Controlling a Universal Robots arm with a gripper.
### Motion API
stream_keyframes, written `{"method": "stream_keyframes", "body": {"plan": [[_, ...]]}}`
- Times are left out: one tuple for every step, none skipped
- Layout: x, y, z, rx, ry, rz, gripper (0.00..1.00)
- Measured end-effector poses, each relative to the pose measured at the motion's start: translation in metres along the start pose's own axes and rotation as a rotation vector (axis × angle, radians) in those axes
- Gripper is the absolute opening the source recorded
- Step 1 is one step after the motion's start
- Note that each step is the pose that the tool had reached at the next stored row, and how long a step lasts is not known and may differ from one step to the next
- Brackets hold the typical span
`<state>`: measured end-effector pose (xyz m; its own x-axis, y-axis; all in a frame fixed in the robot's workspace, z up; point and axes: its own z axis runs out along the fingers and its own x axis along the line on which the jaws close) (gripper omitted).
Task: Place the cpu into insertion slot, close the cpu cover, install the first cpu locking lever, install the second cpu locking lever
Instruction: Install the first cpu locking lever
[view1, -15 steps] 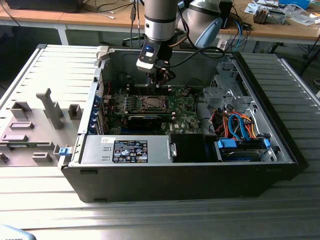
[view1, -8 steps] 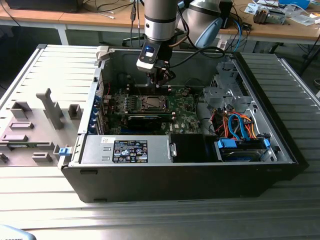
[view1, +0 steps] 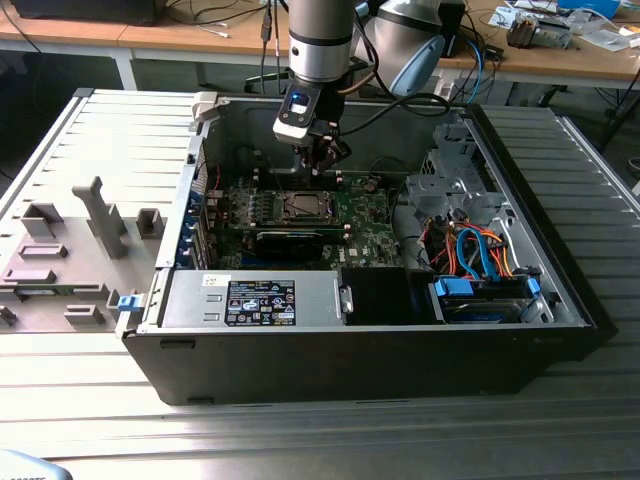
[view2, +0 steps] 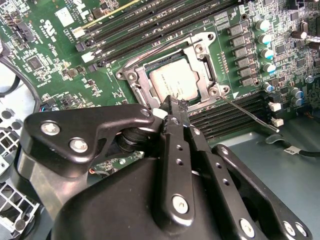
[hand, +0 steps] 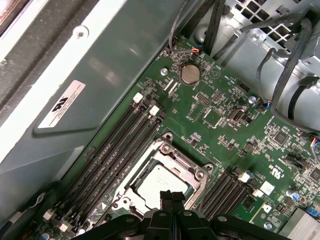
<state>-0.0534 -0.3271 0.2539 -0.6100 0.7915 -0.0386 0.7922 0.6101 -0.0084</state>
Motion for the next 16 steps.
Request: {"method": "stream_keyframes", "body": {"plan": [[0.0, 0.0, 0.0, 0.0, 0.0, 0.0, 0.11], [0.0, 0.0, 0.0, 0.0, 0.0, -0.001, 0.11], [0.0, 0.0, 0.0, 0.0, 0.0, -0.002, 0.11], [0.0, 0.0, 0.0, 0.0, 0.0, -0.003, 0.11], [0.0, 0.0, 0.0, -0.0002, 0.0, -0.003, 0.11], [0.0, 0.0, 0.0, -0.0002, -0.0001, -0.004, 0.11], [0.0, 0.0, 0.0, -0.0002, 0.0, -0.004, 0.11], [0.0, 0.0, 0.0, -0.0002, -0.0001, -0.007, 0.11], [0.0, 0.0, 0.0, -0.0005, -0.0001, -0.012, 0.11], [0.0, 0.0, 0.0, -0.0004, -0.0001, -0.012, 0.11], [0.0, 0.0, 0.0, -0.0005, -0.0001, -0.012, 0.11], [0.0, 0.0, 0.0, -0.0005, -0.0001, -0.013, 0.11], [0.0, 0.0, 0.0, -0.0005, -0.0001, -0.013, 0.11], [0.0, 0.0, 0.0, -0.0005, -0.0001, -0.013, 0.11], [0.0, 0.0, 0.0, -0.0005, -0.0001, -0.014, 0.11], [0.0, 0.0, 0.0, -0.0006, -0.0001, -0.014, 0.11]]}}
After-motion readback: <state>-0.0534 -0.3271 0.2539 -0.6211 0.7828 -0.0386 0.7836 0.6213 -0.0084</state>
